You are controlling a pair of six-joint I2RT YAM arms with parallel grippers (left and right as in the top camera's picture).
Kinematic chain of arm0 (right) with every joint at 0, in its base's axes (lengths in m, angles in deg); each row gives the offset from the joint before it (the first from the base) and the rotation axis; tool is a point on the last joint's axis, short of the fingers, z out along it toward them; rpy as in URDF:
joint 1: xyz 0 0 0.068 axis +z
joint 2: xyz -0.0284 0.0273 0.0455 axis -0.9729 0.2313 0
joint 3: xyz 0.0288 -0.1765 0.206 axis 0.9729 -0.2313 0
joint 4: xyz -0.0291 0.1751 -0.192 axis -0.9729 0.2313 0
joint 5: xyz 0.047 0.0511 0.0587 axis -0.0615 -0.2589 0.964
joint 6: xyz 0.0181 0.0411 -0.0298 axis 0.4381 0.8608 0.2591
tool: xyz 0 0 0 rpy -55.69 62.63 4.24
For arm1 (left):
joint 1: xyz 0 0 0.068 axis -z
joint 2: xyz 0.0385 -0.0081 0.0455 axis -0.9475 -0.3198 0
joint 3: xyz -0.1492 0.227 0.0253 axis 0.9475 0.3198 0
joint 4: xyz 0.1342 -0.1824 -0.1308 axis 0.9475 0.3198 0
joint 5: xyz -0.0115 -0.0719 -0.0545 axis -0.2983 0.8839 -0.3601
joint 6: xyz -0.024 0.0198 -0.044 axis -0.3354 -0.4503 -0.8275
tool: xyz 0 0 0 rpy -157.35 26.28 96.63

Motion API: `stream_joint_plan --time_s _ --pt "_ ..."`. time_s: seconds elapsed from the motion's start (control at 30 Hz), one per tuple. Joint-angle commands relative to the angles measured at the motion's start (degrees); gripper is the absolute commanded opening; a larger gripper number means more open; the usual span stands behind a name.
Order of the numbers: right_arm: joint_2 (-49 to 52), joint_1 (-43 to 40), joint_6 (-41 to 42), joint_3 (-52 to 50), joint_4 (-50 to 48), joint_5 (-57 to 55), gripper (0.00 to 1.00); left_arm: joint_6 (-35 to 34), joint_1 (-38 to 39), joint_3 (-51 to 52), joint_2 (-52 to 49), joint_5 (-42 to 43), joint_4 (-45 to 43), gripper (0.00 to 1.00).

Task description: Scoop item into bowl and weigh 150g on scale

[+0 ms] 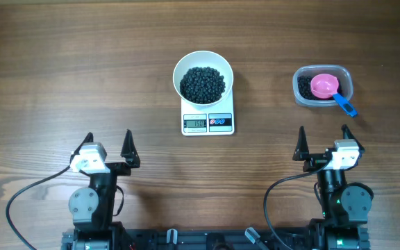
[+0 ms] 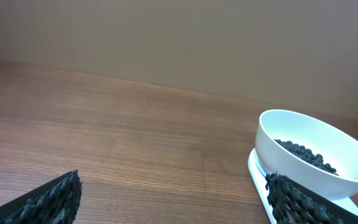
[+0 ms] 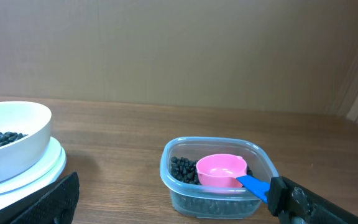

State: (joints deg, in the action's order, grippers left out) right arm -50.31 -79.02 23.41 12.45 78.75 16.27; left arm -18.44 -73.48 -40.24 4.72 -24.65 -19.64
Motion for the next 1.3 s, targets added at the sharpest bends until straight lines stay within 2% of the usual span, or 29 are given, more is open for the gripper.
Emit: stream_joint_plan --time_s 0.0,1.27 --pt "-0.57 0.35 -0.76 -0.13 -0.04 -0.33 1.00 1.11 2.10 0.42 0.61 0.66 0.11 1.00" --pt "-0.57 0.35 -0.79 -0.13 -0.04 -0.33 1.00 1.14 2.99 0.42 0.61 -0.37 0.09 1.00"
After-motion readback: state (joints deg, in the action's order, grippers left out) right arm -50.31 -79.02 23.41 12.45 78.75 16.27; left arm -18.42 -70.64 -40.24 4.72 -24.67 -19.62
